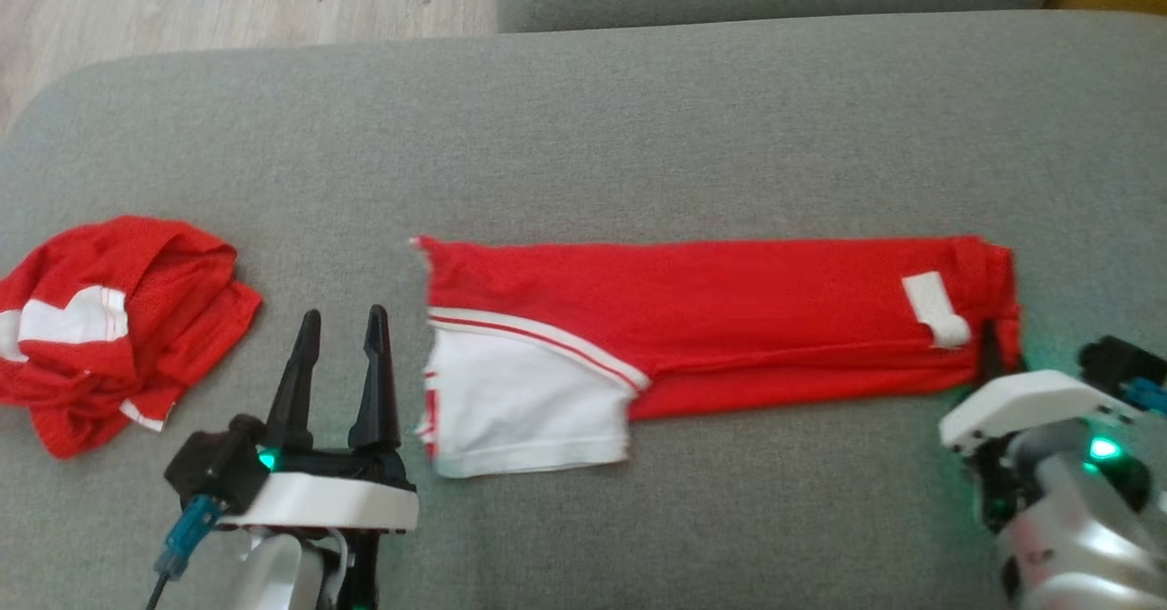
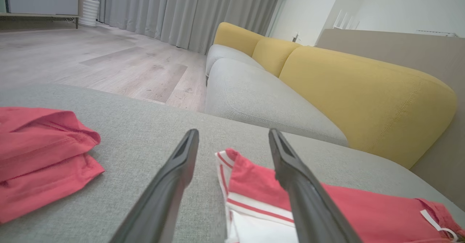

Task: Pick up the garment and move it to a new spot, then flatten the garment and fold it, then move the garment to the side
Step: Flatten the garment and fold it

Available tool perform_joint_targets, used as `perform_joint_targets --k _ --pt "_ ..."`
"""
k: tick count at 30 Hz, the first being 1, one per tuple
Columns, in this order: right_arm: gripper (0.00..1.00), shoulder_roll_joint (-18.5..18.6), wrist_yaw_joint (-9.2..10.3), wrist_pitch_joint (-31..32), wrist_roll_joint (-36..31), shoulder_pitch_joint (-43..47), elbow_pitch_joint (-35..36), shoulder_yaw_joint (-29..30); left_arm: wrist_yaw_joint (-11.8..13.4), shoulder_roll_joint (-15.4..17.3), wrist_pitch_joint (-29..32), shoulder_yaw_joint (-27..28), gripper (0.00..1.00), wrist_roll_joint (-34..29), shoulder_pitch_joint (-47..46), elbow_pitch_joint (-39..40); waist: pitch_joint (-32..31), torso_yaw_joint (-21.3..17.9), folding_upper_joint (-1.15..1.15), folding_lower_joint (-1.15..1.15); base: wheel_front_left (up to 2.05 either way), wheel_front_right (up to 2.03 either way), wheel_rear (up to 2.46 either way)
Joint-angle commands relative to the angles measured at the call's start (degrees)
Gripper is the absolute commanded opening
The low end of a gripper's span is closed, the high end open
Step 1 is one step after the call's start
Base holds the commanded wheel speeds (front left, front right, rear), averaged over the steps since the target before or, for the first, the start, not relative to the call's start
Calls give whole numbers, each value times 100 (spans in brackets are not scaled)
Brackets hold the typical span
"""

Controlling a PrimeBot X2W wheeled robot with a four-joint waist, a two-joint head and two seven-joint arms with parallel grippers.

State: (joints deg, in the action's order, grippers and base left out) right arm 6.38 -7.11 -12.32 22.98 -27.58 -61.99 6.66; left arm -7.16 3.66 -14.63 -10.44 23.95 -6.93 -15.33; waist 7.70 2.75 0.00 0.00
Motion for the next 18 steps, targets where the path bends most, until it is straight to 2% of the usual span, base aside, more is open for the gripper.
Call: perform_joint_targets --k 1,5,9,12,18 --pt "0 256 -37 -100 71 9 47 -26 -33 31 -37 245 100 -14 -168 209 -31 -39 0 0 0 0 0" --pt "0 837 -37 -196 -15 15 -93 328 -33 27 -37 250 100 1 -99 219 -84 -91 0 0 0 0 0" --pt "0 1096 -37 -242 -117 -61 -182 701 -33 25 -37 264 100 20 -97 232 -139 -120 0 0 0 0 0" --pt "0 1062 -37 -257 -223 -145 -61 814 -33 25 -37 305 100 38 -58 228 -210 -156 0 0 0 0 0" --pt "0 625 -37 -263 -455 -173 449 481 -33 10 -37 269 100 65 64 166 -437 -189 0 0 0 0 0"
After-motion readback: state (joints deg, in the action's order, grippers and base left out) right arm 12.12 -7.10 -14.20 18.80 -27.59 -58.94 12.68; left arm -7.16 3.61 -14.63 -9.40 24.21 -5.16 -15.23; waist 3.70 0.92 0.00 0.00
